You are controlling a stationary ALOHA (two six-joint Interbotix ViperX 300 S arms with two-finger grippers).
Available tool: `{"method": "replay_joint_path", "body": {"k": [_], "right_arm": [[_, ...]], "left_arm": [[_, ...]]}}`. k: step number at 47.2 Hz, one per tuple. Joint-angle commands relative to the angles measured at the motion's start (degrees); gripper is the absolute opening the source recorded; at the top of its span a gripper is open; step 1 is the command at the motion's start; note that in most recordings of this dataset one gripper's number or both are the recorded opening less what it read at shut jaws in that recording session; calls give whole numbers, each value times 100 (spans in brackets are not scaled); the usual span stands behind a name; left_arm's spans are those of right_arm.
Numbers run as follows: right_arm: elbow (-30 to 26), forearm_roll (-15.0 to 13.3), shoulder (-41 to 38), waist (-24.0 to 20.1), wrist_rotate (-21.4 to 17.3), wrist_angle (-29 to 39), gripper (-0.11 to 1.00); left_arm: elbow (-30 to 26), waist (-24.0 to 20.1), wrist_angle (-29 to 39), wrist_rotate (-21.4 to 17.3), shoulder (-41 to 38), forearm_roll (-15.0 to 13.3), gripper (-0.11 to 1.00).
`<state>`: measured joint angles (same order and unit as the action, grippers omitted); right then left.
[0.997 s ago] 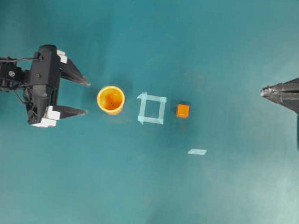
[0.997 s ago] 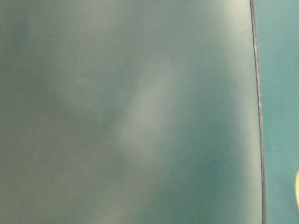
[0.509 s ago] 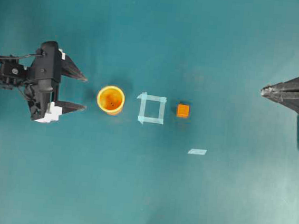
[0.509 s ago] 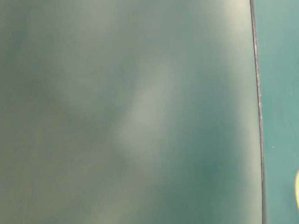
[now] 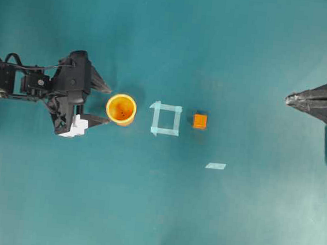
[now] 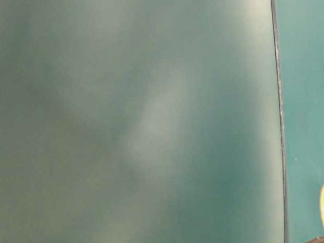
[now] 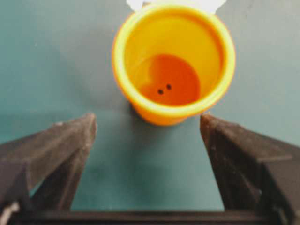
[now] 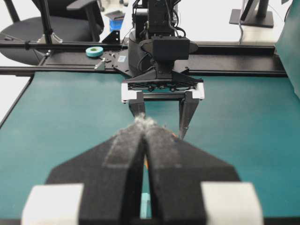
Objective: Move the cup to the left with left arm.
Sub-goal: 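Move the open left gripper rightward toward the orange cup, then close the left gripper around the orange cup's sides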
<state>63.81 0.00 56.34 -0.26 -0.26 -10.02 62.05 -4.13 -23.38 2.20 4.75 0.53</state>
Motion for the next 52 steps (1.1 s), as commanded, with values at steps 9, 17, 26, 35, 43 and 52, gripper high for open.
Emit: {"method": "replay_joint_path", "body": {"k": [9, 17, 26, 35, 43, 52], "right_arm": [[-229, 9, 9, -9, 0, 123, -1], [-229, 9, 0, 0, 0, 123, -1], [-229, 9, 0, -9, 0, 123, -1], [-229, 9, 9, 0, 0, 123, -1], [-229, 9, 0, 0, 0, 123, -1], [-229, 9, 0, 0, 0, 123, -1]], "left_arm": [[-132, 149, -62, 9, -62, 0, 87], [-123, 105, -176, -9, -167, 0, 87], [-246, 97, -299, -9, -325, 0, 87], [-396, 97, -378, -44, -483, 0, 87], [-536, 97, -483, -62, -615, 0, 87], [-624, 105, -562, -97, -747, 0, 87]]}}
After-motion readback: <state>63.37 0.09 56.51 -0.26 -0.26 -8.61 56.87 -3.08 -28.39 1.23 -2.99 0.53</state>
